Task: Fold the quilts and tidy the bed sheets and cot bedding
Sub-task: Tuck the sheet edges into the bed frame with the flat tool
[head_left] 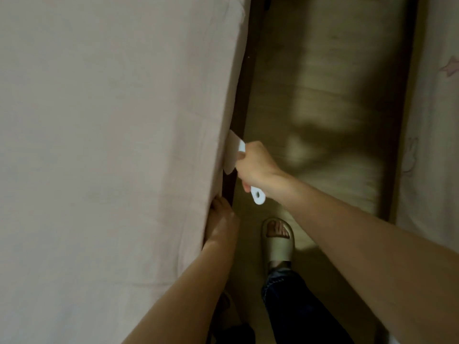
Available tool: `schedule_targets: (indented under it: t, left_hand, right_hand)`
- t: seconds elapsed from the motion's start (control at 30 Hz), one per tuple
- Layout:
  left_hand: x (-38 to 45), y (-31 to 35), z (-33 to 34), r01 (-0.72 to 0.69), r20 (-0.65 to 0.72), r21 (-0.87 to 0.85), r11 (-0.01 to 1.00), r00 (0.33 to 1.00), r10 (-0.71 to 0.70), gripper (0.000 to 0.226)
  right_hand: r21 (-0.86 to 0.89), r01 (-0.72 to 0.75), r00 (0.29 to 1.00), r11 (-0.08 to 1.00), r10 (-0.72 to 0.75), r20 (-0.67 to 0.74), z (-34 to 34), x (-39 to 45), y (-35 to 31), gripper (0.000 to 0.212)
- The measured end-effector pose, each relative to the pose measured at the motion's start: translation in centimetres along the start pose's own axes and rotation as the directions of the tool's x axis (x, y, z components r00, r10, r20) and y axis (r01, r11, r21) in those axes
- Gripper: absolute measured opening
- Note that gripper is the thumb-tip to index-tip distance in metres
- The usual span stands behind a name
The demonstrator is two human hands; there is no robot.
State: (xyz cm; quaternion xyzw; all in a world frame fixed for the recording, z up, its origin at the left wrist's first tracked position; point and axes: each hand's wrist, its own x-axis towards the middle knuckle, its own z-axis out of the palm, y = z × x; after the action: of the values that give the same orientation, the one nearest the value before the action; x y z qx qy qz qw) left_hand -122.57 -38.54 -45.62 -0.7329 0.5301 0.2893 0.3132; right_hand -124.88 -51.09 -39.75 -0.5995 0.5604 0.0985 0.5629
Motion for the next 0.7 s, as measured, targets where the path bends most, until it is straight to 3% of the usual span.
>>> schedule_targets:
  t: [0.03,0.1,0.2,0.3,0.4,0.47,0.57,0.7]
  left_hand:
    - [-0.7,0.2,0.6,-0.029,-0.073,0.131,0.991,0.997,0.038,0.047]
    - [-0.8,0.0,1.5,-0.114,-0.07,0.318,0.941,0.987,0.143,0.043]
    - [-2.7,-0.5,0.3,-0.156,-0.048,0.439,0.885,0.979,0.197,0.04]
    - [-5.4,-0.5,1.8,-0.186,-0.001,0.716,0.673,0.964,0.267,0.053]
    - [-7.1,-1.1,3.0,-0.17,0.031,0.836,0.522,0.964,0.265,0.055]
    - [-7.4,-1.5,3.4,-0.172,0.015,0.828,0.533,0.958,0.286,0.043]
    - [-6.6,-0.6,4.0,-0.114,-0.094,0.733,0.671,0.96,0.265,0.033]
    - [-5.9,0.4,4.9,-0.044,-0.147,0.653,0.756,0.972,0.184,0.029]
  right_hand:
    - [0.004,0.0,1.0,1.0,0.0,0.016,0.9,0.3,-0.3,0.019]
    - [-0.015,0.01,1.0,1.0,-0.01,-0.013,2.6,0.4,-0.6,0.019]
    - [0.084,-0.029,0.998,0.996,0.033,-0.054,3.2,-1.4,0.1,0.021]
    - [0.129,-0.059,0.997,0.99,0.066,-0.05,4.5,-3.5,2.5,0.015]
    - [0.077,-0.024,0.997,0.997,0.029,-0.067,5.7,-3.1,1.7,0.012]
    - [0.061,-0.019,0.997,0.998,0.023,-0.07,6.5,-3.1,1.3,0.013]
    - [0.031,-0.029,0.998,0.999,0.031,-0.063,5.4,-4.2,3.0,0.013]
    - [0.071,-0.006,0.997,0.997,0.012,-0.081,3.5,-7.1,7.4,0.021]
